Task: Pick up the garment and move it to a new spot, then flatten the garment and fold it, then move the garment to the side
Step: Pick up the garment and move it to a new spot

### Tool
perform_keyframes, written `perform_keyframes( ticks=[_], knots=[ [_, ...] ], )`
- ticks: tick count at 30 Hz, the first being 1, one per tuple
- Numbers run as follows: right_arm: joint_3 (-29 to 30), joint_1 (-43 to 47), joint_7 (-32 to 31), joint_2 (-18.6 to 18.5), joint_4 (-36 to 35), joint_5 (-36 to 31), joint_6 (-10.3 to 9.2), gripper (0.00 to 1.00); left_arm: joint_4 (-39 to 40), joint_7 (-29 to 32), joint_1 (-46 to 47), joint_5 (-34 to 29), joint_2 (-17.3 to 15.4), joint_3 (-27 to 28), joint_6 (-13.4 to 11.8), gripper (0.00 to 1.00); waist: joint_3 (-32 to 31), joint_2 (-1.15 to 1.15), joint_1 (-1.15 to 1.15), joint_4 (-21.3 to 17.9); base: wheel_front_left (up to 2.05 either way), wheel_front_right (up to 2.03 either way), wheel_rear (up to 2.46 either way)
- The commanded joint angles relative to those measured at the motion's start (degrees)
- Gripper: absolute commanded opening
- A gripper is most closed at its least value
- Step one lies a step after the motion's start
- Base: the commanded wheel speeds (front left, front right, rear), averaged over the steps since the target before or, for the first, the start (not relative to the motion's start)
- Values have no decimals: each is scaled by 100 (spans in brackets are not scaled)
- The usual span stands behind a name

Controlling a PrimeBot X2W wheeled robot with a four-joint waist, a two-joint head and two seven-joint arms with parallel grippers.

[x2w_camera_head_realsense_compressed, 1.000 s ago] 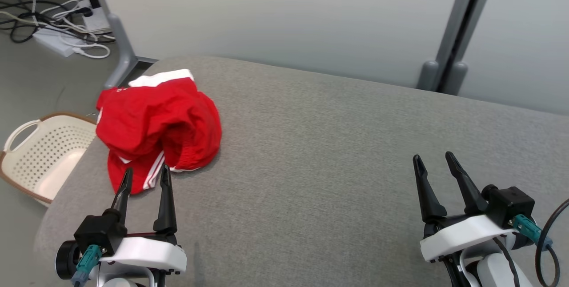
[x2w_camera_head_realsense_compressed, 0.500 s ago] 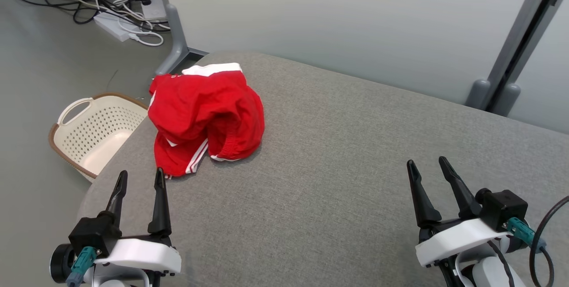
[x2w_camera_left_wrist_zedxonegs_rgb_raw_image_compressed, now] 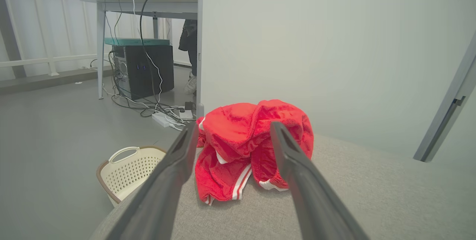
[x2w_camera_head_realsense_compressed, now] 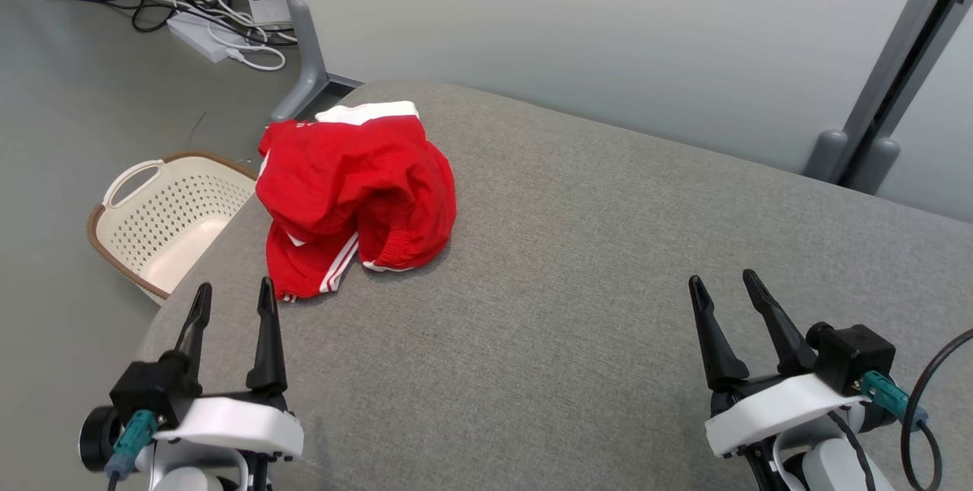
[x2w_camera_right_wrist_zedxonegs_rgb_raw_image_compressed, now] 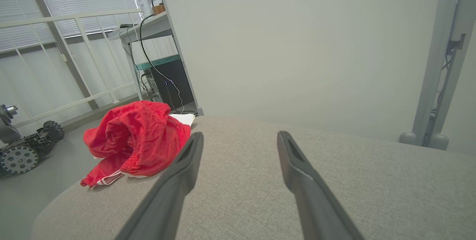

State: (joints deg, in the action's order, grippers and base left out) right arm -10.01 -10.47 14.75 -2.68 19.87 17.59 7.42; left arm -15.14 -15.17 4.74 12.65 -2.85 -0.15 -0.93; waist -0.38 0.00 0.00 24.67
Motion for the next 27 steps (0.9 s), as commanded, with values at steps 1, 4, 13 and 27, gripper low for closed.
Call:
perform_keyframes(
  ticks=[1,4,13,27],
  knots=[
    [0,-62,48,-40,30,17,13,100,37,-15,144,-19,-61,11,71,100,19,0,0,-34,0,0,0],
    [-22,-89,48,-39,46,23,13,100,-53,32,384,42,-173,-30,242,100,54,0,0,-105,0,0,0],
    [-61,-224,48,-42,88,47,13,100,-307,1114,1567,478,-698,84,588,100,155,0,0,-523,0,0,0],
    [-232,-483,48,-42,188,108,13,100,-1993,3349,3274,1188,-1713,327,742,100,552,0,0,-1602,0,0,0]
  ],
)
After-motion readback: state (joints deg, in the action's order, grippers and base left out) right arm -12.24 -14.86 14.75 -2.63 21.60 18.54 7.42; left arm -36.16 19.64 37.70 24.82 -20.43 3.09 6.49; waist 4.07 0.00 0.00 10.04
